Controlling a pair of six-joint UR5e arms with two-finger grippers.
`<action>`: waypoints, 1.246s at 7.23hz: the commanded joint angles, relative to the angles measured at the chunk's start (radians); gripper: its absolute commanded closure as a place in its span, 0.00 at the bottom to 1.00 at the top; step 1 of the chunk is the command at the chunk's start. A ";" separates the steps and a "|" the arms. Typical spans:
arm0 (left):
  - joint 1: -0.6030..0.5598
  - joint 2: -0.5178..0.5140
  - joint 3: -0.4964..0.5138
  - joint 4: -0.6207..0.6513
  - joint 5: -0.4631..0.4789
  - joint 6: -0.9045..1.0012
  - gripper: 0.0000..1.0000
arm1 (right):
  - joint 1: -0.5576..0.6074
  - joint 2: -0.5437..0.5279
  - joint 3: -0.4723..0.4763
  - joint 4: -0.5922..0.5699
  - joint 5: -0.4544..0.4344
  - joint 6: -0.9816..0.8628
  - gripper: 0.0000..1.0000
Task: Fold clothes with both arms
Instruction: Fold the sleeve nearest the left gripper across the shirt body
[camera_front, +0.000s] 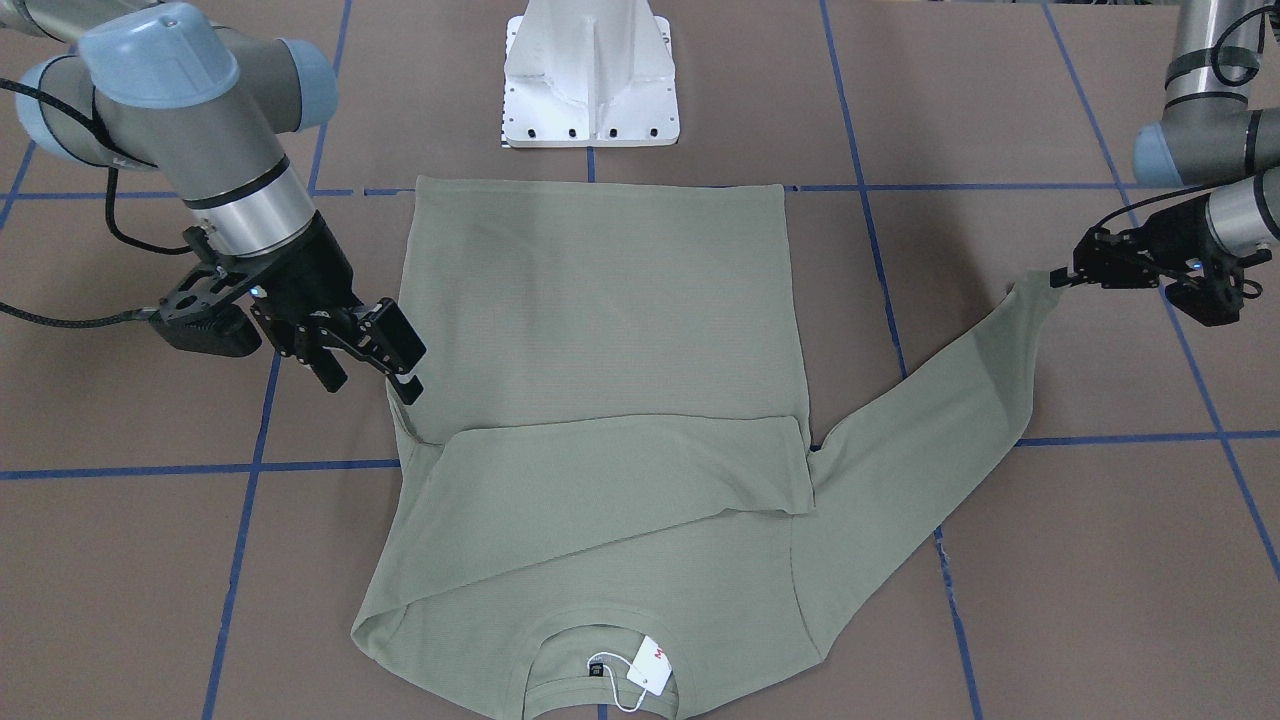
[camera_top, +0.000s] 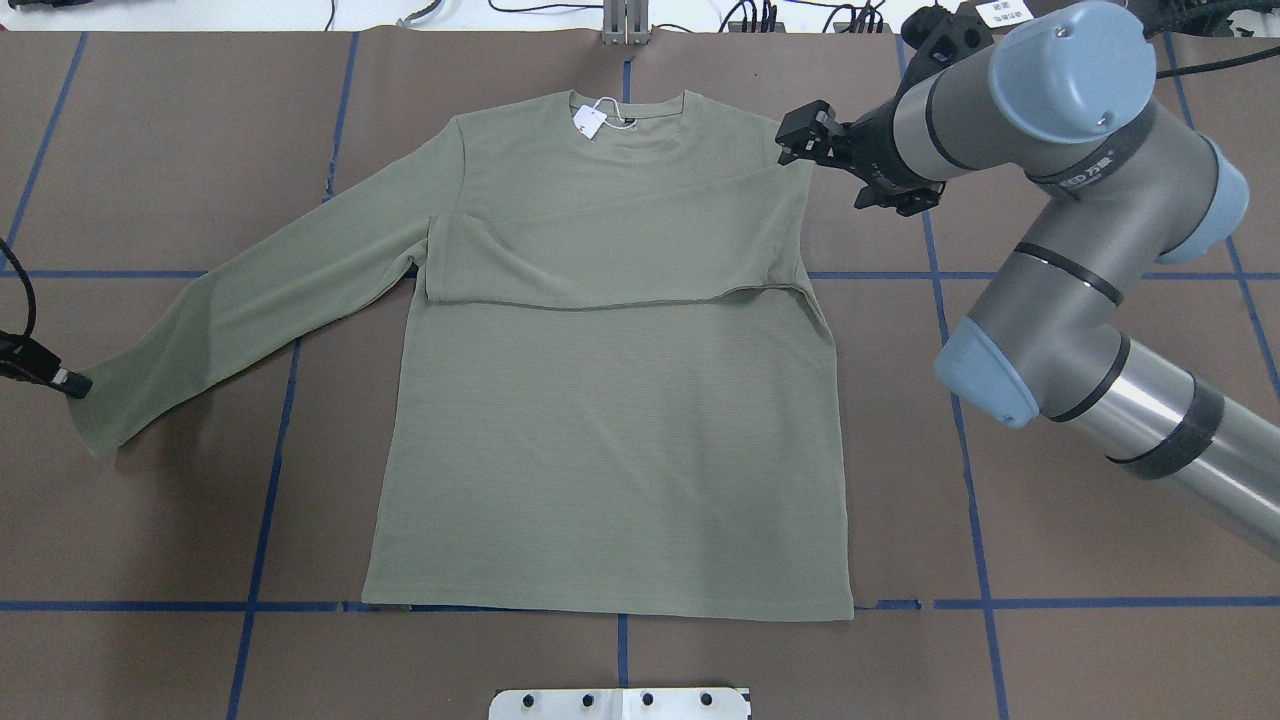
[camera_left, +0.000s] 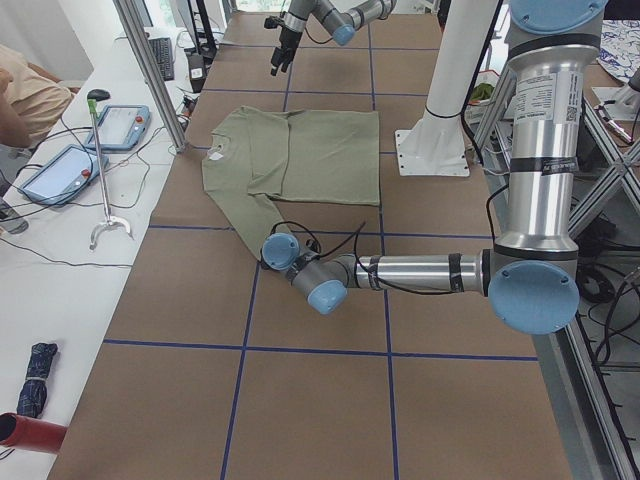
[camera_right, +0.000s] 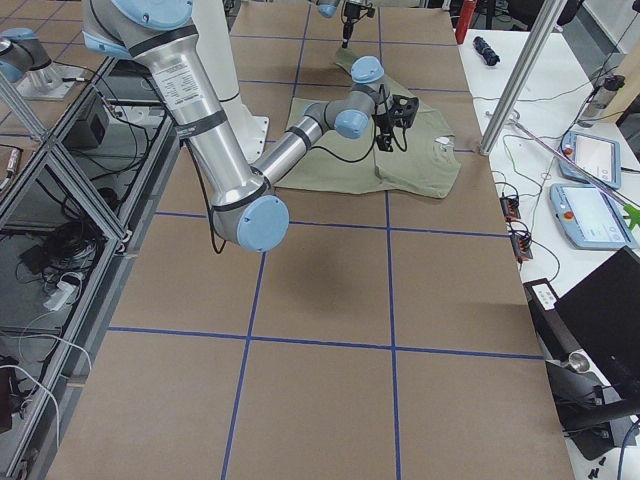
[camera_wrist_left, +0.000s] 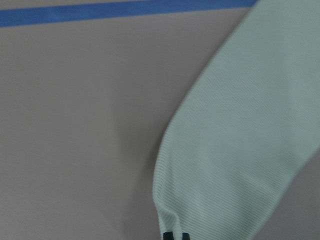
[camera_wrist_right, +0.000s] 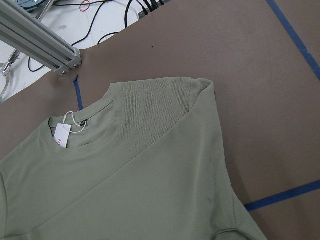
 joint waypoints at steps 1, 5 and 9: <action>-0.003 -0.184 -0.110 -0.003 -0.023 -0.388 1.00 | 0.125 -0.099 -0.002 0.008 0.126 -0.184 0.01; 0.205 -0.692 0.004 -0.004 0.324 -0.973 1.00 | 0.273 -0.242 -0.002 0.010 0.195 -0.380 0.00; 0.509 -1.048 0.509 -0.289 0.914 -1.156 1.00 | 0.359 -0.291 -0.002 0.011 0.277 -0.446 0.00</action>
